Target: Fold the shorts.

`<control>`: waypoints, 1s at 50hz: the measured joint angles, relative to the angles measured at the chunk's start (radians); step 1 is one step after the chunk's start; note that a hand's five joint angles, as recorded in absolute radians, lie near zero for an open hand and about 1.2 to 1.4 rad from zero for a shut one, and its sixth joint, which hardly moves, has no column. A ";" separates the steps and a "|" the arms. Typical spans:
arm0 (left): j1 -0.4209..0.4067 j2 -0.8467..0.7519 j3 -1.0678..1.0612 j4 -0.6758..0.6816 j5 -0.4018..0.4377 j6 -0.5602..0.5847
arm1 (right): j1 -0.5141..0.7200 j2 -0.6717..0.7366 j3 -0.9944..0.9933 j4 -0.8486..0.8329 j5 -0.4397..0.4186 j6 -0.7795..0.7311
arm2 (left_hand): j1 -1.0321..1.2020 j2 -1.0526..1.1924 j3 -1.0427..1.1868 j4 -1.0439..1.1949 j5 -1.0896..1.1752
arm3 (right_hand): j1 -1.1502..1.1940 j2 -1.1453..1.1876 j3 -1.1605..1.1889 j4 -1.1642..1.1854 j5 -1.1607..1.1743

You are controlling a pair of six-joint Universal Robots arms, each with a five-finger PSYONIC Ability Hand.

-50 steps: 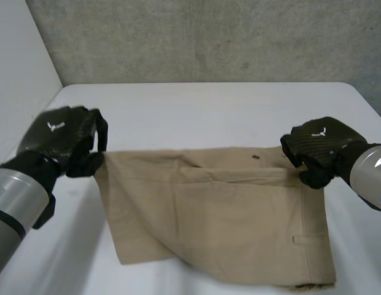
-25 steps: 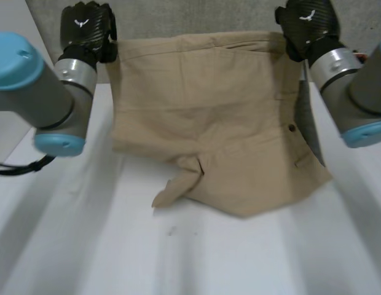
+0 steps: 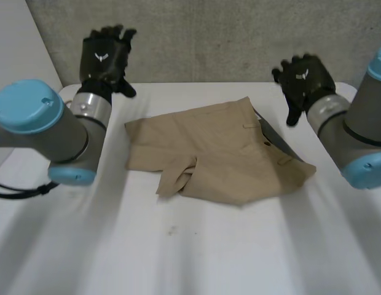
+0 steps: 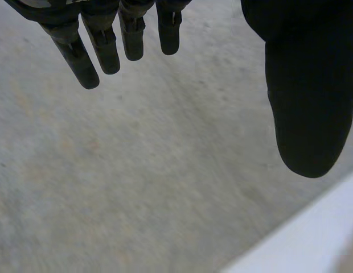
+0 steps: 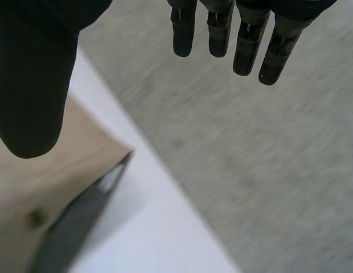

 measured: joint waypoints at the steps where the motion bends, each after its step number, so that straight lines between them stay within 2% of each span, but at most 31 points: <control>1: -0.006 0.014 -0.018 -0.016 -0.001 0.000 | -0.003 -0.005 0.010 0.014 -0.004 0.000 | 0.000 0.000 0.000 0.000 0.000 | 0.000 0.000 0.000 0.000 0.000; 8: -0.107 0.144 -0.204 -0.239 -0.006 -0.011 | -0.084 -0.050 0.144 0.145 -0.087 -0.008 | 0.004 0.004 0.002 0.003 0.002 | 0.003 0.004 0.004 0.002 0.002; 11: -0.163 0.172 -0.271 -0.326 -0.011 -0.016 | -0.133 -0.056 0.186 0.158 -0.135 -0.014 | 0.016 0.018 0.010 0.012 0.007 | 0.093 0.117 0.125 0.109 0.098; 16: -0.245 0.180 -0.344 -0.385 -0.033 -0.047 | -0.209 -0.041 0.231 0.149 -0.215 -0.038 | 0.052 0.047 0.036 0.049 0.033 | 0.207 0.255 0.260 0.244 0.219; 22: -0.297 0.149 -0.369 -0.383 -0.081 -0.110 | -0.270 0.002 0.261 0.128 -0.285 -0.119 | 0.124 0.114 0.102 0.114 0.099 | 0.258 0.319 0.324 0.304 0.276; 31: -0.303 0.040 -0.314 -0.324 -0.109 -0.131 | -0.290 0.078 0.268 0.097 -0.358 -0.197 | 0.175 0.172 0.162 0.171 0.157 | 0.365 0.440 0.445 0.426 0.393; 35: -0.298 -0.004 -0.282 -0.298 -0.111 -0.129 | -0.289 0.106 0.265 0.063 -0.367 -0.200 | 0.175 0.172 0.162 0.171 0.157 | 0.434 0.526 0.527 0.509 0.474; 45: -0.285 -0.088 -0.207 -0.277 -0.112 -0.124 | -0.286 0.159 0.245 -0.030 -0.369 -0.198 | 0.175 0.172 0.164 0.171 0.157 | 0.471 0.564 0.574 0.560 0.521; 49: -0.280 -0.110 -0.180 -0.277 -0.112 -0.123 | -0.286 0.178 0.234 -0.047 -0.368 -0.205 | 0.307 0.292 0.279 0.287 0.270 | 0.485 0.578 0.589 0.574 0.531; 50: -0.278 -0.115 -0.174 -0.278 -0.112 -0.123 | -0.286 0.182 0.232 -0.049 -0.368 -0.208 | 0.387 0.366 0.350 0.360 0.340 | 0.537 0.644 0.643 0.628 0.581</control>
